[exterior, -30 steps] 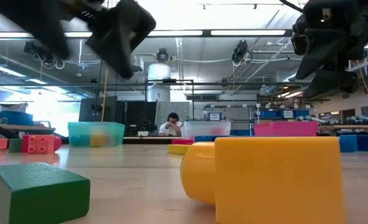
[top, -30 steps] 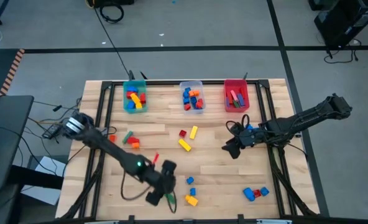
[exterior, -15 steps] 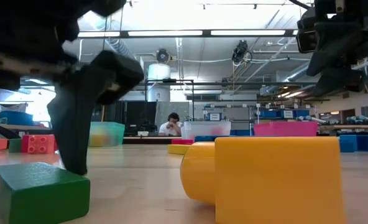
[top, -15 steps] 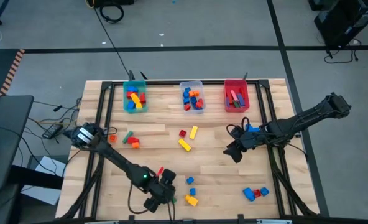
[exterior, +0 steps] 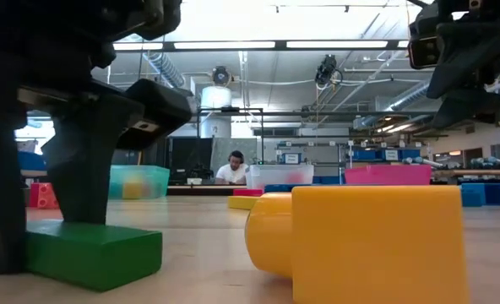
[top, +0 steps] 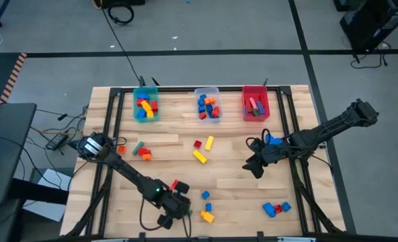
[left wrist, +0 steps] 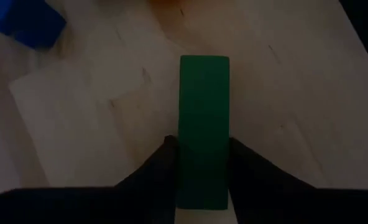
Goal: Sort blocks by size
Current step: Put the green block into the red bin
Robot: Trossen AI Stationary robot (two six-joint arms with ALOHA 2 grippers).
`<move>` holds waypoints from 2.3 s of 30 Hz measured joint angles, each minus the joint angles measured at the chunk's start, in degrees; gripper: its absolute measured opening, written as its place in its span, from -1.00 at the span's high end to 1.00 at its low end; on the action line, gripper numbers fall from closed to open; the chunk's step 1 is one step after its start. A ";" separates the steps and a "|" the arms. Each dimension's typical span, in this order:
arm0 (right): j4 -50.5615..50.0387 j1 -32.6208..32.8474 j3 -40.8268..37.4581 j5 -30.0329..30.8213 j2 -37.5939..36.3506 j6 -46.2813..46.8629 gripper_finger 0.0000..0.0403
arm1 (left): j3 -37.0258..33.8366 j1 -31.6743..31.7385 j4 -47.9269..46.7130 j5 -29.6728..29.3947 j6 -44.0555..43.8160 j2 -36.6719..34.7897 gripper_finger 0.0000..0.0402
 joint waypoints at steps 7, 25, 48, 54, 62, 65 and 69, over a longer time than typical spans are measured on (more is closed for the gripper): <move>0.02 0.03 0.00 0.00 0.00 0.02 -0.17 | 1.08 3.14 -0.46 -2.83 -0.46 -5.42 0.48; 17.14 -2.86 0.00 7.69 0.00 -4.15 -0.17 | 8.03 26.70 0.71 -26.21 18.56 -20.60 0.46; 21.47 -38.68 12.14 -5.94 7.52 -17.60 -0.15 | 7.97 44.97 15.83 -14.43 36.87 -14.56 0.45; 31.70 -39.29 12.22 -8.41 12.94 -17.64 -0.15 | 7.97 47.41 16.07 -12.88 36.84 -14.56 0.45; 39.97 -39.43 12.22 -6.92 18.12 -17.64 -0.13 | 7.97 47.77 15.79 -12.85 36.84 -14.56 0.45; 40.30 -39.45 12.17 -5.12 18.57 -18.49 -0.05 | 7.97 47.77 15.41 -12.90 36.82 -14.56 0.44; 40.36 -39.47 12.15 -4.34 18.53 -19.87 0.16 | 7.97 47.80 15.01 -13.00 36.80 -14.63 0.44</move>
